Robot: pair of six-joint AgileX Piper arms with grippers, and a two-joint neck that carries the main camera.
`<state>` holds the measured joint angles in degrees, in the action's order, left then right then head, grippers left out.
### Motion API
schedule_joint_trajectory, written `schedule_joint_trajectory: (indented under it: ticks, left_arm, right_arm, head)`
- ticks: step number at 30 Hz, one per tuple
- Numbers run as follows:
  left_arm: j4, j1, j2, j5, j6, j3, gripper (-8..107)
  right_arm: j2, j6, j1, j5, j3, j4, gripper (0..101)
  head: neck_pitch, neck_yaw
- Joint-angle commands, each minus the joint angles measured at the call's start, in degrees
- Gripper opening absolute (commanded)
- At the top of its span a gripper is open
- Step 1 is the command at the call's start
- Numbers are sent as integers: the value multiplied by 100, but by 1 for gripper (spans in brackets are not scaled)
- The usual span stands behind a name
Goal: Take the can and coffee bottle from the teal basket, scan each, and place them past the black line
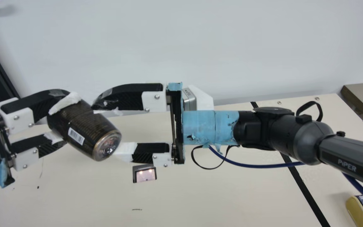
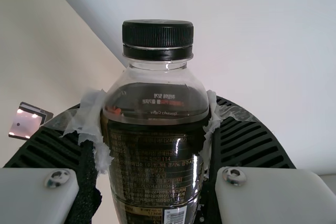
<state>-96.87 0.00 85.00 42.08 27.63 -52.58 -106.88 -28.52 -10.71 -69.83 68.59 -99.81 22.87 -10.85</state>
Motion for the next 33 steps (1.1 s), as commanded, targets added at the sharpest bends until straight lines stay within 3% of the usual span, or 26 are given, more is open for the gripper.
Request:
schedule_joint_trajectory:
  ticks: [1, 33]
  left_arm:
    - [0, 0, 0, 0, 0, 0, 10]
    - [0, 0, 0, 0, 0, 0, 10]
  right_arm:
    - [-25, 33, -41, -7, 34, -18, 101]
    - [-684, 571, -427, -7, 814, -18, 101]
  head:
    - [212, -30]
    - [212, -30]
